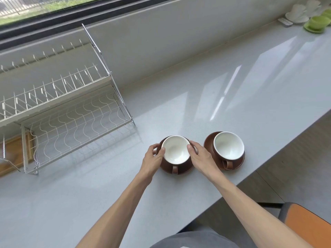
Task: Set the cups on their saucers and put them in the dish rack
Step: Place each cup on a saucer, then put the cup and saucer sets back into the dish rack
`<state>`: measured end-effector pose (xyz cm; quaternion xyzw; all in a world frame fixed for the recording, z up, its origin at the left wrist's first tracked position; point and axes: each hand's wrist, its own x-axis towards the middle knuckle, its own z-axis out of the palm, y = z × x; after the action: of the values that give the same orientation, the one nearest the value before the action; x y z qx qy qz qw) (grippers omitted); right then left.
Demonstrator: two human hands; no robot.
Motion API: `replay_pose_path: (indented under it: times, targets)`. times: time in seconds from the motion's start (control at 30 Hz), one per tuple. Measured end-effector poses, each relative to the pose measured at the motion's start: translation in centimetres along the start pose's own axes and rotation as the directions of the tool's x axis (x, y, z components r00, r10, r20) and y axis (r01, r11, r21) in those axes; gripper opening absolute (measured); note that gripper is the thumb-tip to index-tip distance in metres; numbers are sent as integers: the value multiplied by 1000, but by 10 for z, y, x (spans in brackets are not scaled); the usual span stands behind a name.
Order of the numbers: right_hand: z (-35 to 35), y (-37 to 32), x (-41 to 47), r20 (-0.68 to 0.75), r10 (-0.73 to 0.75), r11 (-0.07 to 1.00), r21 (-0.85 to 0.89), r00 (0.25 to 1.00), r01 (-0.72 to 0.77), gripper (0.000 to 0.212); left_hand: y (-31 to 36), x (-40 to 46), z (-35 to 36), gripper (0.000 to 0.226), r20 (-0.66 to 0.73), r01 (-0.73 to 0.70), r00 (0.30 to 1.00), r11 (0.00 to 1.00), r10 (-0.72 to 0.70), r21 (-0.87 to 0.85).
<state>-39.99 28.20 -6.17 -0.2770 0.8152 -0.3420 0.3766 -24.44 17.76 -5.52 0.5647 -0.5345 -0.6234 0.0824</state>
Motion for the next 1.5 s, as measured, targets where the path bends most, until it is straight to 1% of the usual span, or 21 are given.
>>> replay_pose_path:
  times: [0.07, 0.2, 0.37, 0.57, 0.77, 0.9, 1.07, 1.27, 1.37, 1.5]
  targets:
    - [2, 1, 1, 27, 23, 999, 43, 999, -25, 41, 0, -1, 1, 37, 4, 2, 1000, 1000, -2, -31]
    - [4, 2, 4, 26, 28, 999, 43, 999, -29, 37, 1, -2, -2, 24, 18, -20, 1000, 999, 21, -50]
    - [4, 0, 5, 23, 19, 999, 33, 1000, -20, 35, -1, -2, -2, 31, 13, -38, 999, 998, 39, -44]
    - [9, -19, 7, 41, -50, 999, 23, 998, 49, 37, 2, -9, -17, 31, -22, -54, 998, 996, 53, -64]
    - [28, -50, 14, 84, -128, 992, 23, 988, 126, 37, 7, -19, -50, 26, -109, -88, 991, 989, 76, -116]
    - [49, -78, 16, 116, -197, 980, 15, 974, 196, 35, 6, -28, -82, 32, -187, -100, 980, 984, 72, -147]
    - [80, -118, 17, 193, -246, 969, 41, 950, 243, 35, 7, -40, -123, 34, -302, -124, 951, 973, 60, -196]
    - [112, -164, 27, 255, -310, 950, 44, 916, 309, 37, 15, -40, -168, 35, -405, -142, 914, 959, 32, -244]
    - [126, -186, 35, 284, -329, 943, 53, 900, 328, 37, 24, -32, -186, 38, -437, -140, 899, 955, 13, -260]
    - [140, -211, 53, 319, -347, 936, 57, 882, 347, 35, 36, -17, -209, 36, -450, -148, 893, 951, 10, -272]
